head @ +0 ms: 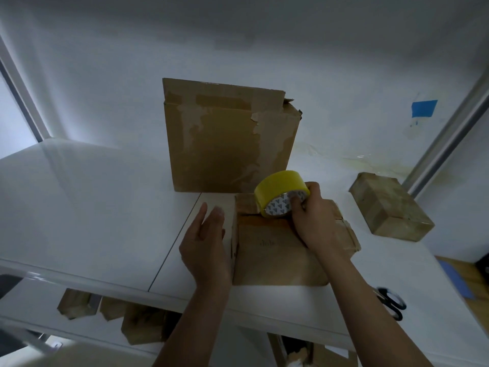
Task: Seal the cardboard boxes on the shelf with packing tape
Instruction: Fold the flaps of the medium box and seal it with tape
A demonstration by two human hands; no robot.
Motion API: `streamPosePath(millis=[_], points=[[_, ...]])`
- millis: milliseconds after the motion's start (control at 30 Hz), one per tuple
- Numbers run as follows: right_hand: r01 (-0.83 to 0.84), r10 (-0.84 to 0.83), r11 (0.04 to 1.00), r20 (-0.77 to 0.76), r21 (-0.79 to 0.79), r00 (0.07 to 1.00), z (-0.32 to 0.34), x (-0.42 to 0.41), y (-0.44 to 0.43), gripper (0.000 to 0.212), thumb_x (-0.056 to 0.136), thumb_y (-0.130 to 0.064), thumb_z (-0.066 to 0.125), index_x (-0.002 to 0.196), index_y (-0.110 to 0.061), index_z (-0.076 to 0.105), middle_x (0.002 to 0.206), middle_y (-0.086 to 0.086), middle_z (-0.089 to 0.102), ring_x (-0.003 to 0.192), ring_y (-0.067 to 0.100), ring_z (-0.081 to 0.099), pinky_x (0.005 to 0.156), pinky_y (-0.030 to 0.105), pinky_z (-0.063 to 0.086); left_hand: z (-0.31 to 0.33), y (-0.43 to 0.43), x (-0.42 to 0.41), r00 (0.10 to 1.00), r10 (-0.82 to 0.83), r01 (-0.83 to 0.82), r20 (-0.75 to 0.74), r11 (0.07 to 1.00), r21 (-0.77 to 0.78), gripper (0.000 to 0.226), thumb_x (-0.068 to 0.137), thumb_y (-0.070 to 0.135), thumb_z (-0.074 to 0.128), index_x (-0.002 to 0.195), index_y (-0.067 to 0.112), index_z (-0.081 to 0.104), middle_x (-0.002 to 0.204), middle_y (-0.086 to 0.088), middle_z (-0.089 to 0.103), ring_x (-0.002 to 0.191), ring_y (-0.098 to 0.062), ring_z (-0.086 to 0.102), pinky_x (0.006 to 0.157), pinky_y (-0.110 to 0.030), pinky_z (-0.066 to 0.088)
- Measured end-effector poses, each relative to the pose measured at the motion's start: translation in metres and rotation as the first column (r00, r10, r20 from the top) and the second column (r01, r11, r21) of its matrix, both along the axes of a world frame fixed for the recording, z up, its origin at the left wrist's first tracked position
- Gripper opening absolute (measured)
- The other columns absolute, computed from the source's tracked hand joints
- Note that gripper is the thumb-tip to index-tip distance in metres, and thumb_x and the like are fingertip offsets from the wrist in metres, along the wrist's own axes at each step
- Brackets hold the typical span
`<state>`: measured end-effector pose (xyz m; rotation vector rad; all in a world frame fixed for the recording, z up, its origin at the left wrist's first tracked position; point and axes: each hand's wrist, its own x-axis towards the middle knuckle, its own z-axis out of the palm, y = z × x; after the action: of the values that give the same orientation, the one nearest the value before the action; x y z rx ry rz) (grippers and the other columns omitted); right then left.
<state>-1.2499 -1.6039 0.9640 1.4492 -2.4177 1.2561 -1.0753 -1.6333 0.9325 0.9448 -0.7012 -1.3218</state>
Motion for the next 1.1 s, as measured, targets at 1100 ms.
streamPosePath(millis=[1100], points=[[0.009,-0.009,1.000,0.232,0.000,0.973,0.012,0.000,-0.006,0.026,0.105,-0.029,0.033,0.112,-0.008,0.047,0.092,0.007,0.056,0.083,0.026,0.053,0.068,0.030,0.038,-0.031,0.009,-0.016,0.719,0.273,0.156,0.639,0.833,-0.531,0.098,0.068,0.072,0.068,0.146,0.018,0.047,0.132,0.017,0.055,0.101,0.039,0.036,0.066,-0.023,0.059]])
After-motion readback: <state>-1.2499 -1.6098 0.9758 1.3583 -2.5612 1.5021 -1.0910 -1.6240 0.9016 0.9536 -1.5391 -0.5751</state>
